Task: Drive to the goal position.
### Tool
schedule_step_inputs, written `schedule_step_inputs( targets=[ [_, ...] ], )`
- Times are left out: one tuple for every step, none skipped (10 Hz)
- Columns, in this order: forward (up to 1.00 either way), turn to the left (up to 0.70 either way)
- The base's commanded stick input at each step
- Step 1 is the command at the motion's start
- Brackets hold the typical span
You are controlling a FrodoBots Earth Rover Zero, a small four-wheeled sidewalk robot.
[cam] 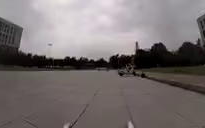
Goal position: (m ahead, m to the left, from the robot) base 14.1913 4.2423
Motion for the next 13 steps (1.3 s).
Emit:
schedule_step_inputs(
  targets=[
    [0.70, 0.00],
    [0.70, 0.00],
    [0.70, 0.00],
    [0.70, 0.00],
    [0.70, 0.00],
    [0.70, 0.00],
    [0.70, 0.00],
    [0.70, 0.00],
    [0.70, 0.00],
    [0.70, 0.00],
    [0.70, 0.00],
    [0.70, 0.00],
    [0.70, 0.00]
  ],
)
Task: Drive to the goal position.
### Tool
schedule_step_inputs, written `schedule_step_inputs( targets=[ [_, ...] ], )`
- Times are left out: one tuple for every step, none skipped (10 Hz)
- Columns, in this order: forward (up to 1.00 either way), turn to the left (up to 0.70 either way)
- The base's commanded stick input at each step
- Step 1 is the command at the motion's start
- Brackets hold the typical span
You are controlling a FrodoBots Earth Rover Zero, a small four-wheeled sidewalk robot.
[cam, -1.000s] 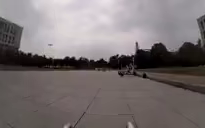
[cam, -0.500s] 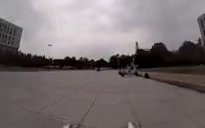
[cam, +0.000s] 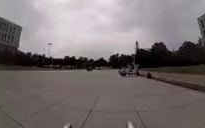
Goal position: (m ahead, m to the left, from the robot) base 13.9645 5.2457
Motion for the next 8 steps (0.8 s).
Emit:
schedule_step_inputs(
  targets=[
    [0.70, 0.00],
    [0.70, 0.00],
    [0.70, 0.00],
    [0.70, 0.00],
    [0.70, 0.00],
    [0.70, 0.00],
    [0.70, 0.00],
    [0.70, 0.00]
  ],
)
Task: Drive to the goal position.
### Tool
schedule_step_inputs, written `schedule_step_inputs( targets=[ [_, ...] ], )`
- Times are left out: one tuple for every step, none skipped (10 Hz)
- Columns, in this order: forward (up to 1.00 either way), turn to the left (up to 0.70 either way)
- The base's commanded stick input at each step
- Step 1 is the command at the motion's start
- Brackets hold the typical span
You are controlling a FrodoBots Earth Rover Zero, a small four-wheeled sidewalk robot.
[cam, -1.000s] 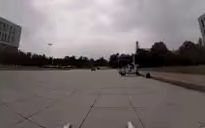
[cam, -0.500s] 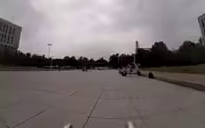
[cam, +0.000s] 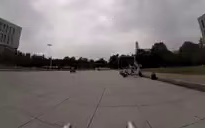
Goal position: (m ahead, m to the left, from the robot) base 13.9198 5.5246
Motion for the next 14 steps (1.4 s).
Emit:
schedule_step_inputs(
  targets=[
    [0.70, 0.00],
    [0.70, 0.00],
    [0.70, 0.00],
    [0.70, 0.00],
    [0.70, 0.00],
    [0.70, 0.00],
    [0.70, 0.00],
    [0.70, 0.00],
    [0.70, 0.00],
    [0.70, 0.00],
    [0.70, 0.00],
    [0.70, 0.00],
    [0.70, 0.00],
    [0.70, 0.00]
  ],
)
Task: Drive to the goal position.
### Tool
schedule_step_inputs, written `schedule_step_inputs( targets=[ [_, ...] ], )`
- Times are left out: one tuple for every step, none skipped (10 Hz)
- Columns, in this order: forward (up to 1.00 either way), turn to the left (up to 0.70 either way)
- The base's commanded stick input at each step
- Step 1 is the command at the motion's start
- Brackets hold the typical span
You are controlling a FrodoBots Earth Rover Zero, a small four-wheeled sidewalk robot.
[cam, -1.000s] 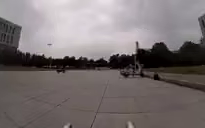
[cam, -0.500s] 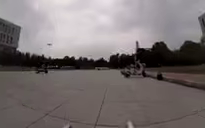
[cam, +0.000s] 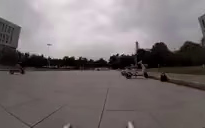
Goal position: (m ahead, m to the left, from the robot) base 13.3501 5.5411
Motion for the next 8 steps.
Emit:
schedule_step_inputs(
  targets=[
    [0.70, 0.00],
    [0.70, 0.00],
    [0.70, 0.00],
    [0.70, 0.00],
    [0.70, 0.00],
    [0.70, 0.00],
    [0.70, 0.00],
    [0.70, 0.00]
  ],
)
